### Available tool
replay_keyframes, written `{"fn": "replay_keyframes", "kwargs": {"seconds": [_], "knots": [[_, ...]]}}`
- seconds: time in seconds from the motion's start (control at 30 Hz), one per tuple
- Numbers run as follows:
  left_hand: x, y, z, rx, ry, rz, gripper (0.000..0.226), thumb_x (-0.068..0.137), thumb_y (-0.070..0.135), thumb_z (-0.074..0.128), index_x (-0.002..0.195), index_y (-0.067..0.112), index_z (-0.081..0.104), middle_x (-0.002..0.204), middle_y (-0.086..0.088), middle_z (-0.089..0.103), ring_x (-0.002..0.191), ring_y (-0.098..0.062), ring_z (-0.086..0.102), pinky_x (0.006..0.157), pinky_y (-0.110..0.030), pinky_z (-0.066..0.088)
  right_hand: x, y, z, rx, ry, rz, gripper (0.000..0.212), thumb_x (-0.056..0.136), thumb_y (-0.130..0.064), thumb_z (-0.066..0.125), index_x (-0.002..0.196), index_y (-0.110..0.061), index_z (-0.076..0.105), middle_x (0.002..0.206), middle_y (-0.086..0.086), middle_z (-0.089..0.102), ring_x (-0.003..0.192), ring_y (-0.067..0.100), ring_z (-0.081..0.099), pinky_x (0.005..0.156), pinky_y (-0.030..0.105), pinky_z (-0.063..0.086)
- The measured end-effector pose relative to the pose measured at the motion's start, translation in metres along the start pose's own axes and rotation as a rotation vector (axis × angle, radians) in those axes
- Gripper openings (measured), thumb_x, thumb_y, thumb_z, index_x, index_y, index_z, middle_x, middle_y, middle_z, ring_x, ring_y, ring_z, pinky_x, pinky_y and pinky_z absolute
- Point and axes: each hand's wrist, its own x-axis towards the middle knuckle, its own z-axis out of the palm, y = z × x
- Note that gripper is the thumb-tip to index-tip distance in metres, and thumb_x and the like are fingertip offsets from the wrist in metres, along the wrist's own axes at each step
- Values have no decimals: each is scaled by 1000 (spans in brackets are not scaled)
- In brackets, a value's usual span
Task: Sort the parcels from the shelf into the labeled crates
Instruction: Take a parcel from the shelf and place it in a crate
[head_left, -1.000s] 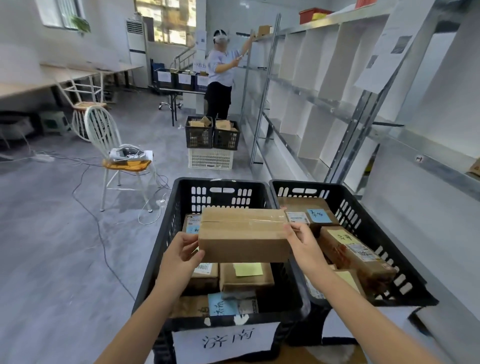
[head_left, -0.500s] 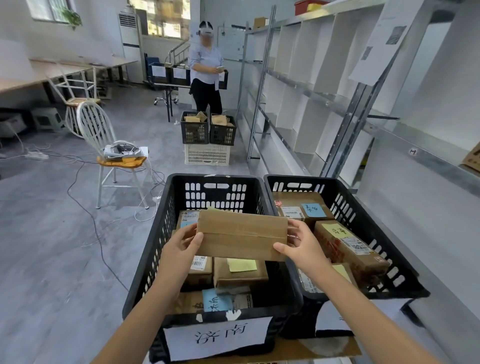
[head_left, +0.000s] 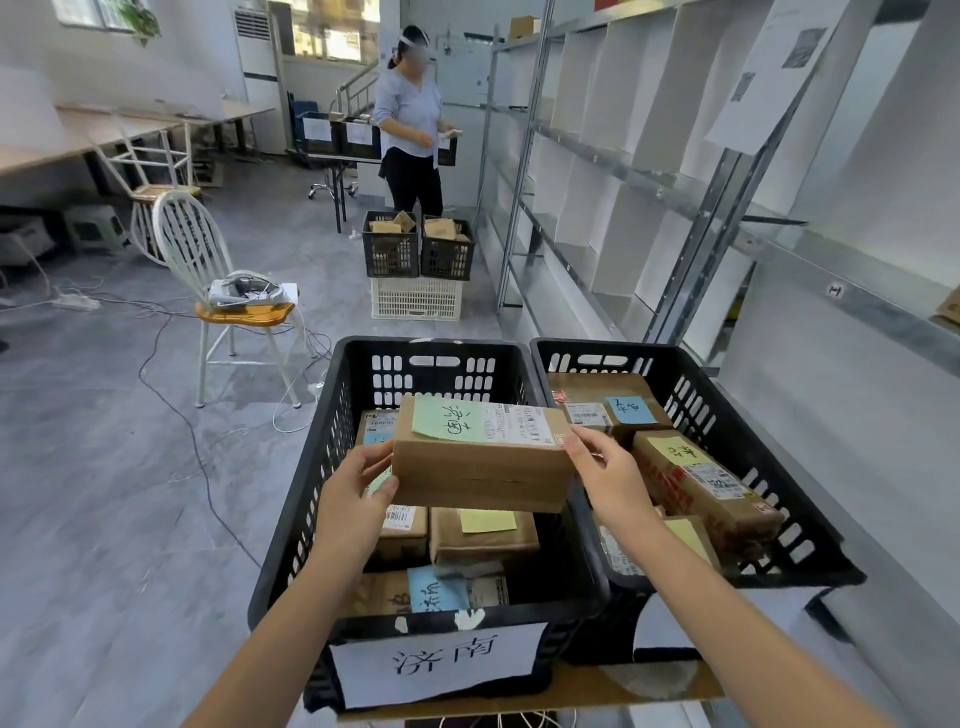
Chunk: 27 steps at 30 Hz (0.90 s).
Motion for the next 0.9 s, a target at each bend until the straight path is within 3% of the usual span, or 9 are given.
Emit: {"fn": "replay_keyframes", "kwargs": {"seconds": [0.1, 0.2, 0.33, 0.43, 0.57, 0.7, 0.83, 0.9], "knots": [[0, -8, -3, -48, 11, -60, 32, 98, 1, 53, 111, 28, 66, 122, 8, 67, 119, -10, 60, 103, -44, 49, 1, 0, 5, 30, -4, -20, 39, 101, -30, 54, 138, -16, 54, 135, 1, 56, 118, 12, 53, 96, 23, 43], [2, -7, -3, -188, 47, -121, 17, 103, 21, 49, 107, 20, 66, 117, 0, 69, 116, -18, 62, 100, -41, 51, 0, -2, 10, 65, -17, -45, 39, 100, -23, 57, 138, -14, 53, 131, 0, 56, 116, 9, 55, 87, 12, 44], [6, -4, -5, -288, 12, -171, 29, 96, 46, 56, 99, 18, 57, 110, -4, 73, 108, -24, 67, 99, -41, 50, 1, -3, 12, 104, -41, -77, 37, 98, -18, 60, 135, -16, 54, 126, -4, 60, 116, 7, 57, 88, 12, 46], [7, -3, -7, -398, -34, -223, 30, 86, 40, 67, 98, 17, 52, 115, -11, 71, 112, -28, 65, 101, -40, 50, -1, -7, 12, 173, -42, -76, 32, 97, -16, 61, 129, -15, 57, 120, -7, 63, 111, 0, 57, 86, 10, 48], [7, 0, -9, -455, -71, -242, 37, 72, 39, 76, 93, 17, 54, 121, -15, 68, 108, -29, 66, 96, -38, 51, 2, -9, 7, 202, -20, -79, 25, 99, -20, 59, 124, -17, 59, 118, -4, 63, 114, 9, 58, 95, 21, 46], [12, 3, -6, -465, -63, -269, 34, 75, 32, 78, 95, 16, 56, 121, -20, 67, 101, -27, 65, 95, -40, 52, 3, -10, 4, 257, -13, -102, 24, 94, -23, 66, 117, -21, 57, 114, -5, 62, 110, 8, 59, 93, 22, 47], [22, 11, 4, -424, -134, -255, 25, 88, 22, 70, 107, 10, 59, 117, -19, 69, 96, -23, 66, 90, -36, 53, 6, 0, -5, 343, -64, 71, 53, 74, -51, 79, 118, -41, 51, 125, 4, 63, 116, 21, 61, 103, 43, 49], [26, 17, 16, -412, -167, -242, 30, 87, 20, 70, 112, 6, 61, 114, -18, 70, 91, -21, 67, 86, -34, 53, 8, 3, -17, 425, -87, 198, 79, 61, -60, 85, 127, -41, 45, 123, 7, 67, 112, 23, 66, 102, 46, 51]]}}
